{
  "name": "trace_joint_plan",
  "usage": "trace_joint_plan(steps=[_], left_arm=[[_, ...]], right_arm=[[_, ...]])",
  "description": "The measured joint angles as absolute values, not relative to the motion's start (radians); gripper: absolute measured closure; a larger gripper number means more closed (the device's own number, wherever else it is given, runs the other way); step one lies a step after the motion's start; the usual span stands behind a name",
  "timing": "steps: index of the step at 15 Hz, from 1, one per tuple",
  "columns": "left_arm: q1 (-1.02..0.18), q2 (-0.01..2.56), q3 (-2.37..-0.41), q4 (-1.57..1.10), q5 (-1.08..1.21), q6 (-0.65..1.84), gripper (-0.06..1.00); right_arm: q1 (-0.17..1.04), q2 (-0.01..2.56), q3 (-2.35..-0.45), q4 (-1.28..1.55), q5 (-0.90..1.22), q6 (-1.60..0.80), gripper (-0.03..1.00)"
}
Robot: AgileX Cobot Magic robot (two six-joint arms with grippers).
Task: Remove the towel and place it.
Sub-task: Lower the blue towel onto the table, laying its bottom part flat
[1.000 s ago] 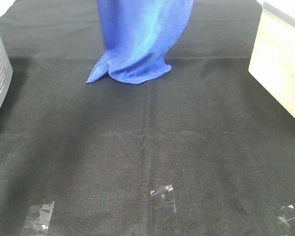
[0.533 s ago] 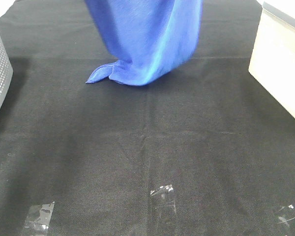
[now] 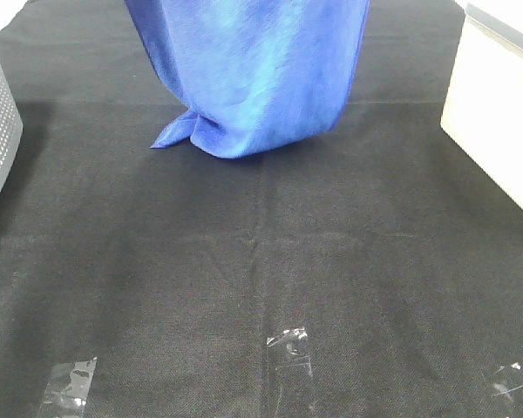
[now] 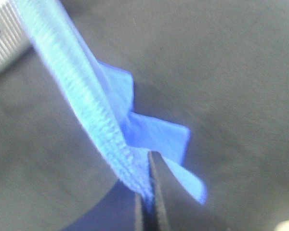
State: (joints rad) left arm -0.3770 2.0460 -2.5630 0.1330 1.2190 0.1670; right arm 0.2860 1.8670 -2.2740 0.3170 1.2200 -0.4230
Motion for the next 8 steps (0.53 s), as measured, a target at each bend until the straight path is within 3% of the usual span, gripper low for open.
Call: trace_joint_plan(steps=[8], left_arm=[[-0.386, 1.627, -2.028, 0.096, 1.22, 0.052, 0.94]], right_arm=[[0.287, 1.587, -1.943, 0.477, 1.22, -0.402, 0.97]])
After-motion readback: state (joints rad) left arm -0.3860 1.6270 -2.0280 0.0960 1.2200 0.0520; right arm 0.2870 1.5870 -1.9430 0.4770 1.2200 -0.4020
